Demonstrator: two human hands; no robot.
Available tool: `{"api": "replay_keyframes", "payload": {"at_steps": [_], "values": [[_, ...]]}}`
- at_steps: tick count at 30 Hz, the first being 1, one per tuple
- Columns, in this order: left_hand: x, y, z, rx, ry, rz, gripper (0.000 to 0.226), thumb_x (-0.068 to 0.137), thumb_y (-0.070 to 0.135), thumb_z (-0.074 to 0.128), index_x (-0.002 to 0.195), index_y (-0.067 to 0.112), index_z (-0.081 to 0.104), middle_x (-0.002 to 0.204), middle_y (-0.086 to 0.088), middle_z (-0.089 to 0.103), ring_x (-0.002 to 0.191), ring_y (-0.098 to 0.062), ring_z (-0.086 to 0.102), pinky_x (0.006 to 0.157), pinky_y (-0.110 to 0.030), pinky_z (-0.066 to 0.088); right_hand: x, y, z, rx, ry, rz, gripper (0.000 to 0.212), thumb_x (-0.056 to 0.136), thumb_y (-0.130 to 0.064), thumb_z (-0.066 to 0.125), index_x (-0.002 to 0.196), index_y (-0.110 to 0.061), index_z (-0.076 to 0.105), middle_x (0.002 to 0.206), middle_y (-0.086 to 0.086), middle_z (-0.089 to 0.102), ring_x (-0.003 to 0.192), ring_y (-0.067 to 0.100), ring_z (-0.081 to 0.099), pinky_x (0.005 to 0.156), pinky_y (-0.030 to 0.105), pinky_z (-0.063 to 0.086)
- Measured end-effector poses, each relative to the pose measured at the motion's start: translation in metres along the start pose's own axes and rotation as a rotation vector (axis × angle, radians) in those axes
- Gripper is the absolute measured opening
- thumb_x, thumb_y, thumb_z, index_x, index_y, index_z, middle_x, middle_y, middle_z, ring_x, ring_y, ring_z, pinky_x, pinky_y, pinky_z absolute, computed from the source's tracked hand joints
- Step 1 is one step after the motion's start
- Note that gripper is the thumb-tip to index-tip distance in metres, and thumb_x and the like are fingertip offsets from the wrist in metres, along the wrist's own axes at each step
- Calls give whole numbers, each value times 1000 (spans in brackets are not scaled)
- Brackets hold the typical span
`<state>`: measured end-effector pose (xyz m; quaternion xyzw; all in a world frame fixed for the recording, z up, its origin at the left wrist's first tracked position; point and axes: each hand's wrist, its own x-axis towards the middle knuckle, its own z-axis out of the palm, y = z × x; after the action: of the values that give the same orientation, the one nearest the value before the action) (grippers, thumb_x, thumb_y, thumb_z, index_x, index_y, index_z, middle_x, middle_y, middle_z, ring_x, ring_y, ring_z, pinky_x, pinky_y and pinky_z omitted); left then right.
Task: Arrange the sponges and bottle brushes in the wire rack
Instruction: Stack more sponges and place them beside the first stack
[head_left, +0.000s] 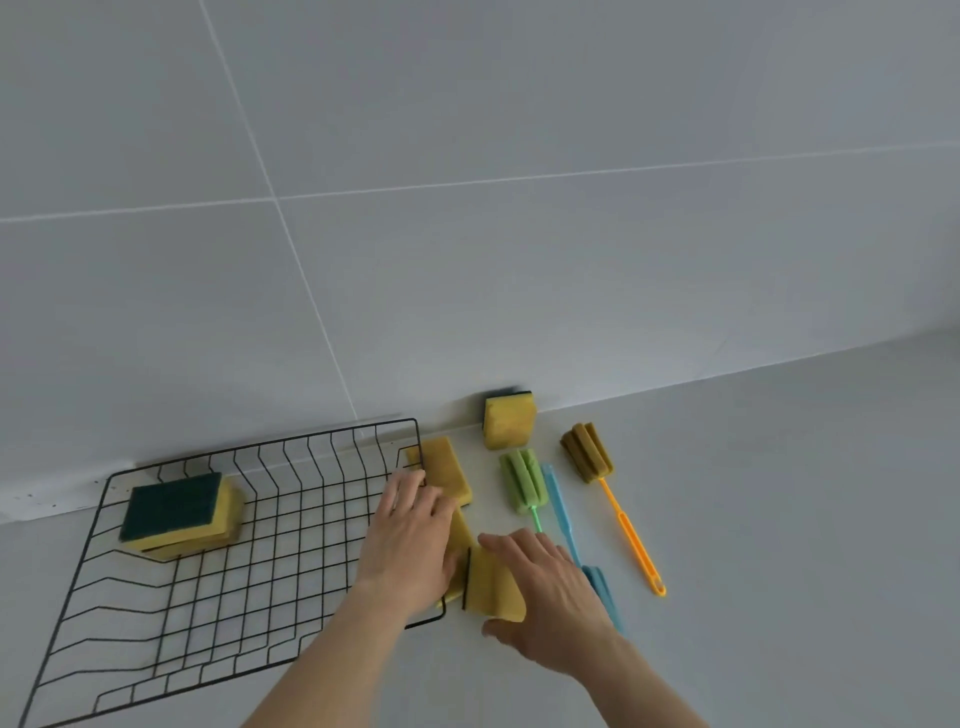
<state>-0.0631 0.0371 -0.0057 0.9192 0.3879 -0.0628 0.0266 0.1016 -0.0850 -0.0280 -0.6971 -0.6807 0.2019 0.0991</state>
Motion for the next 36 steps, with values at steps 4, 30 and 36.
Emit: {"api": "replay_keyframes", "payload": {"at_steps": [4,30,36], "values": [[10,12,5,163,-110,-68,78,82,64,58,144,20,41,145,-3,49,151,-35,7,116,-59,-17,1,18,2,144,142,92,79,69,-50,76,134,-38,34,119,-14,46,109,15,47,80,25,41],[49,61,-32,-880,314,-198,62,70,30,89,120,45,55,116,16,55,101,0,52,78,-20,43,-2,109,-43,600,-60,327,76,63,-41,90,128,-37,50,118,-14,55,107,7,54,92,33,53],[37,87,-16,-1039,318,-206,67,71,29,88,125,42,50,116,22,44,103,5,47,74,-17,45,-5,106,-38,654,-69,345,79,66,-43,88,132,-43,44,118,-20,52,106,5,55,90,30,53]]}}
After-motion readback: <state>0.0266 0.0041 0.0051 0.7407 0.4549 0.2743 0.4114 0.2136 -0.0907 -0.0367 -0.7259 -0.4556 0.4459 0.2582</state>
